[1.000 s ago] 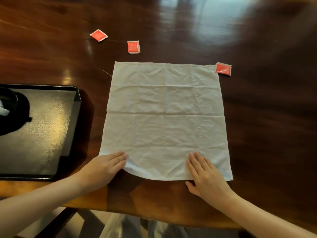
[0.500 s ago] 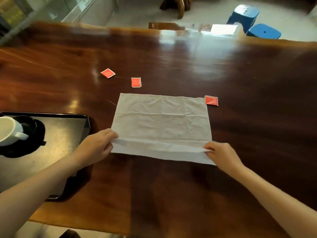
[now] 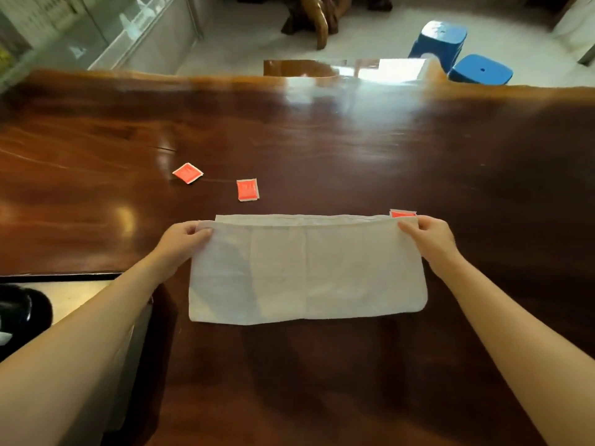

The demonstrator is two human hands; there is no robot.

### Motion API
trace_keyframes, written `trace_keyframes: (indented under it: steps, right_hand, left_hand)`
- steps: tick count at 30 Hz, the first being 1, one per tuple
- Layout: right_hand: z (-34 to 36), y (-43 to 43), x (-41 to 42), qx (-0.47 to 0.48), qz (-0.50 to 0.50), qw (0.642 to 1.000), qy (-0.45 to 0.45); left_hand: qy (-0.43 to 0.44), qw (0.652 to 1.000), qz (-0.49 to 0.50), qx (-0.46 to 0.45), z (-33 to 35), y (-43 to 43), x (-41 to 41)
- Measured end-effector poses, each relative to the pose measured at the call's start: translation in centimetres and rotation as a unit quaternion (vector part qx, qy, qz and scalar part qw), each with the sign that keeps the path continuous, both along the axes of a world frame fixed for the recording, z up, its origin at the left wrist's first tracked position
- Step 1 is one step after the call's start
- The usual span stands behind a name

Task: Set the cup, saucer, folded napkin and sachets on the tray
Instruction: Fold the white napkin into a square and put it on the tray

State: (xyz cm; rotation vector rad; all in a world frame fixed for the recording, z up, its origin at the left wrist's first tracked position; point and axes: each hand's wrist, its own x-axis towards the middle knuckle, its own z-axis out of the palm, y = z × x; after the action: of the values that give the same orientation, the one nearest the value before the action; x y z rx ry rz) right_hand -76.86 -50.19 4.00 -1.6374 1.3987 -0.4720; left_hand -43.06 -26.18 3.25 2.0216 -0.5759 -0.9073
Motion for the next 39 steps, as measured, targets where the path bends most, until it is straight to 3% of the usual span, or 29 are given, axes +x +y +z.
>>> trace_keyframes:
  steps: [4, 8, 15, 19, 21, 24, 26, 28, 31, 39]
  right_hand:
    - [-3.7, -1.5, 2.8, -0.082, -0.078, 0.993, 0.038]
    - [-6.6, -2.8, 4.8, -0.149, -0.117, 0.977, 0.097]
    - [-9.7, -3.3, 6.0, -0.264, -0.099, 0.943, 0.175]
    - [-10.2, -2.9, 6.5, -0.312, -0.084, 0.9, 0.293]
    - [-9.8, -1.6, 8.6, -0.335, -0.047, 0.9, 0.276]
    - [-9.6, 3.6, 14.8, -0.348, 0.103, 0.926, 0.108]
    - [-10.9, 7.5, 17.8, -0.332, 0.264, 0.896, 0.132]
    - [-12.2, 9.1, 18.5, -0.306, 0.35, 0.863, 0.197]
    - [-12.5, 7.9, 17.7, -0.302, 0.342, 0.858, 0.235]
    - [-12.3, 2.0, 11.8, -0.259, 0.243, 0.888, 0.292]
  left_hand:
    - [-0.027, 0.996, 0.087, -0.009, -3.4, -3.4, 1.6]
    - [-0.191, 0.978, 0.08, 0.028, -6.2, -5.3, 2.0]
    - [-0.32, 0.943, 0.082, 0.034, -8.9, -5.7, 1.9]
    - [-0.338, 0.933, 0.117, 0.024, -8.8, -5.8, 1.9]
    - [-0.378, 0.914, 0.144, 0.019, -8.6, -5.9, 0.6]
    - [-0.353, 0.935, 0.039, 0.001, -8.7, -7.3, -4.1]
    - [-0.343, 0.937, -0.058, 0.032, -9.6, -8.2, -6.8]
    - [-0.391, 0.908, -0.113, 0.097, -10.9, -8.1, -6.7]
    - [-0.439, 0.875, -0.147, 0.139, -12.1, -7.2, -4.0]
    - [-0.436, 0.872, -0.138, 0.176, -11.7, -4.3, 1.1]
